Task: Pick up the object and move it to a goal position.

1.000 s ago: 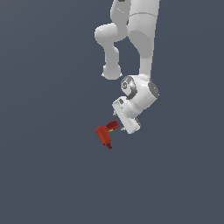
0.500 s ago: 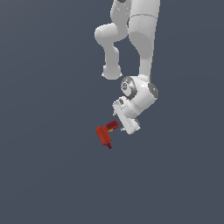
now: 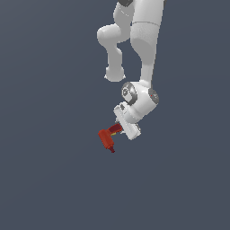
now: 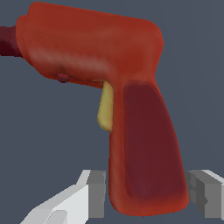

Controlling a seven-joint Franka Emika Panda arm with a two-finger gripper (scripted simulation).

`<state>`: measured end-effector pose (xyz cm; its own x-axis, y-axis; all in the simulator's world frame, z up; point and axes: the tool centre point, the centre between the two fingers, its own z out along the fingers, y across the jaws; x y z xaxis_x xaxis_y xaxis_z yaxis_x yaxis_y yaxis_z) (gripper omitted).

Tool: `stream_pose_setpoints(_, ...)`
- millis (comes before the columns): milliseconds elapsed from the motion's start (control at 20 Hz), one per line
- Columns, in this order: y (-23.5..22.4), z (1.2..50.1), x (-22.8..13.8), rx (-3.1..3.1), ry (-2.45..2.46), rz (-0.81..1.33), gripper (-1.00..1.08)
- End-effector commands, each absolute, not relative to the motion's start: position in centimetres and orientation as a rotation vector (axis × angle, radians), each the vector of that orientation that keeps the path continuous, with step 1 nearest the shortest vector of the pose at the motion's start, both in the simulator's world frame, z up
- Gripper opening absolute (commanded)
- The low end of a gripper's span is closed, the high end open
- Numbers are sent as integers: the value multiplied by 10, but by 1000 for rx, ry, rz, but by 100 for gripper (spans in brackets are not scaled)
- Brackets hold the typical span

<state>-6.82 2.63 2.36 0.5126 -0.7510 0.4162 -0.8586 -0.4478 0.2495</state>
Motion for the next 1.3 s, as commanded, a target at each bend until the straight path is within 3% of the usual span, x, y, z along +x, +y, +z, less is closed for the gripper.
stream_pose_setpoints(0, 23, 19, -71, 2324, -1322, 334, -100)
stream_pose_setpoints(700, 24, 29, -69, 2332, -1325, 343, -100)
stream_pose_setpoints(1250, 5, 77, -85, 2333, -1325, 338, -100)
